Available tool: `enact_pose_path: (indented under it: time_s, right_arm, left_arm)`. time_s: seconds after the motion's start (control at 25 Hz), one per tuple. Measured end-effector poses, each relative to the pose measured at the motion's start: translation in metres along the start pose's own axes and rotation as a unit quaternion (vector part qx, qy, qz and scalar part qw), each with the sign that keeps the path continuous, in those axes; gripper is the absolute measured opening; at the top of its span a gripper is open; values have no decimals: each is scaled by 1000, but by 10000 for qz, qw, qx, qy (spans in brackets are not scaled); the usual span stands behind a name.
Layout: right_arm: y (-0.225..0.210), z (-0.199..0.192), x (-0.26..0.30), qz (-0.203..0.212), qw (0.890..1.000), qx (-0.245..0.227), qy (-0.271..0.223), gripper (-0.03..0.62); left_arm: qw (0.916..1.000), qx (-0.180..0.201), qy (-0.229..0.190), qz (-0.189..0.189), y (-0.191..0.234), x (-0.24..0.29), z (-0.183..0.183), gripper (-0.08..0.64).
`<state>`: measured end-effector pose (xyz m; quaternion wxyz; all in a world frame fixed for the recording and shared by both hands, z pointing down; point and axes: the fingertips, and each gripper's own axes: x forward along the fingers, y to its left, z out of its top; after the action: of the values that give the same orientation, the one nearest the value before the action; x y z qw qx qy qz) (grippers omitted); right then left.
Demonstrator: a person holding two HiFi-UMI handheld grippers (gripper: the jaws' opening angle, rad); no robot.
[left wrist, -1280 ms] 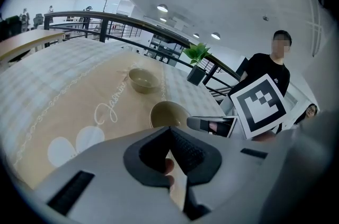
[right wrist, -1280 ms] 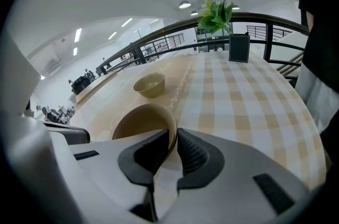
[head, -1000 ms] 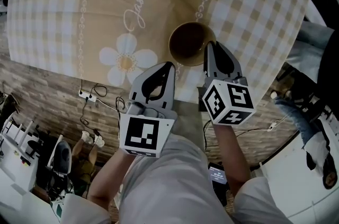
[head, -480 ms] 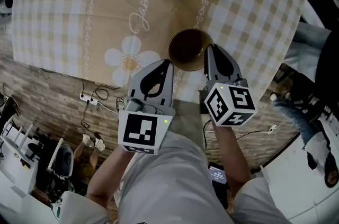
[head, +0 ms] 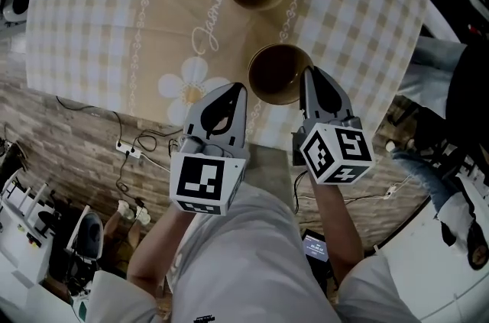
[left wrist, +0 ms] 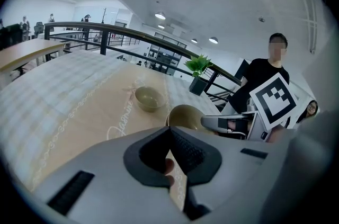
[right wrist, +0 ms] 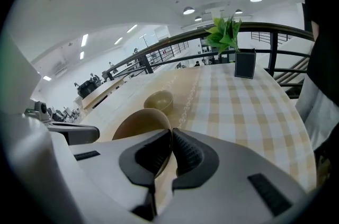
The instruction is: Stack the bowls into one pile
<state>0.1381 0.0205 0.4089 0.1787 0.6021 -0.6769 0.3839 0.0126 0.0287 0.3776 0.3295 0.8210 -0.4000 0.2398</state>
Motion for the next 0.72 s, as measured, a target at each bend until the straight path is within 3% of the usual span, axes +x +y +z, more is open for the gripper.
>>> enact_pose_path:
  time_s: [0.48, 0.72]
  right_arm:
    - [21, 57, -5, 136, 9987, -342, -339, 41]
    - [32, 78, 21, 139, 9981, -398, -439, 41]
  left_arm:
    - [9992, 231, -332, 23, 1, -16, 56, 18]
    - [9988, 352, -331, -43, 21, -5, 71, 18]
